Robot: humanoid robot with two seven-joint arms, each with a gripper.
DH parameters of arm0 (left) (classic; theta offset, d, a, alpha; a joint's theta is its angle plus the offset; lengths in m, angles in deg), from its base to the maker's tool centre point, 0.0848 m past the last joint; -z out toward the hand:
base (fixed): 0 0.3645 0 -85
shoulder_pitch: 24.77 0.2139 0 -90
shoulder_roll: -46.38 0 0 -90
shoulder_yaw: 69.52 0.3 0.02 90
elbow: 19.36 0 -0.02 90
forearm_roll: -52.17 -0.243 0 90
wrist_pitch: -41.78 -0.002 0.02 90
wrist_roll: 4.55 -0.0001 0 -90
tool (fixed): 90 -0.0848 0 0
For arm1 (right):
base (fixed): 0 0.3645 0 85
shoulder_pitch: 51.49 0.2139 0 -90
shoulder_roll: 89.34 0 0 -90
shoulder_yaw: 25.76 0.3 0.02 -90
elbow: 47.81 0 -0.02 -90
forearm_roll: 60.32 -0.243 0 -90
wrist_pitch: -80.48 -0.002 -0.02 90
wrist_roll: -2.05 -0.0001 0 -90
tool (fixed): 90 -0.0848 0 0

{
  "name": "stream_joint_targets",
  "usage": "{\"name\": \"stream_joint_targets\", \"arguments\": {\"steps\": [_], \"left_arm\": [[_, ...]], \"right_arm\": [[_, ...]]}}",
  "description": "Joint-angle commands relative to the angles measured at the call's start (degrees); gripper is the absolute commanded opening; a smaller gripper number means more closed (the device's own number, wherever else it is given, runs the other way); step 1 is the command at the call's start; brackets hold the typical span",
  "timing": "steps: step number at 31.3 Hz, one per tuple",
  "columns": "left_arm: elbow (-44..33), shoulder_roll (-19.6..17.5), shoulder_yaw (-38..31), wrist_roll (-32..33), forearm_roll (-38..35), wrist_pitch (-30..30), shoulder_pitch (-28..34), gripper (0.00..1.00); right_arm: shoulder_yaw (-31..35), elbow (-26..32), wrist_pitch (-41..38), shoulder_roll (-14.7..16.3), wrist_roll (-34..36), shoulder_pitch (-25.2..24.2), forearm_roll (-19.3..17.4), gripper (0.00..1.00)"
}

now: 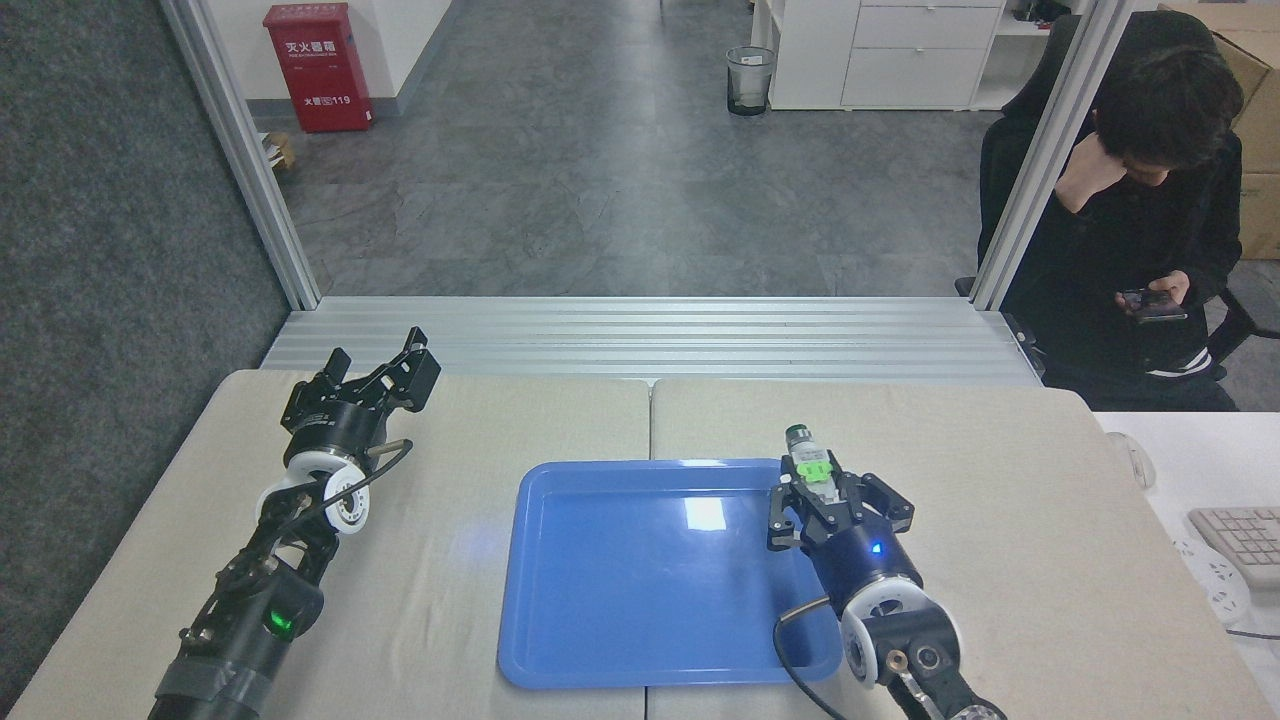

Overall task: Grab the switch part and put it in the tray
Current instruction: 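Carry the switch part with the right gripper over the blue tray, then release the switch part into the tray and raise the right gripper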

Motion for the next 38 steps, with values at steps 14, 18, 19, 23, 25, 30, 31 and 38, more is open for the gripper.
{"name": "stream_joint_targets", "arguments": {"steps": [14, 18, 19, 23, 25, 30, 31, 38], "left_arm": [[0.0, 0.0, 0.0, 0.0, 0.0, 0.1, 0.0, 1.00], [0.0, 0.0, 0.0, 0.0, 0.0, 0.0, 0.0, 1.00], [0.0, 0.0, 0.0, 0.0, 0.0, 0.0, 0.0, 1.00], [0.0, 0.0, 0.0, 0.0, 0.0, 0.1, 0.0, 1.00], [0.0, 0.0, 0.0, 0.0, 0.0, 0.0, 0.0, 1.00], [0.0, 0.0, 0.0, 0.0, 0.0, 0.0, 0.0, 1.00], [0.0, 0.0, 0.0, 0.0, 0.0, 0.0, 0.0, 1.00], [0.0, 0.0, 0.0, 0.0, 0.0, 0.1, 0.0, 1.00]], "right_arm": [[-8.5, -5.3, -4.3, 0.7, -0.6, -7.0, 2.0, 0.00], [-7.5, -5.9, -4.1, -0.5, -0.2, -7.0, 2.0, 0.98], [-6.8, -5.9, -4.3, -0.8, -0.2, -6.9, 1.5, 0.98], [-1.3, -5.9, -5.4, -4.2, 2.8, -5.1, -1.5, 0.99], [1.7, -6.0, -6.4, -7.4, 4.6, -1.3, -3.2, 0.99], [6.1, -9.1, -7.0, -7.8, 5.1, 11.3, -3.5, 0.99], [6.3, -10.7, -7.0, -6.5, 5.1, 13.9, -3.5, 0.99], [6.5, -22.5, -15.3, 3.5, 5.3, 23.5, -3.8, 0.99]]}}
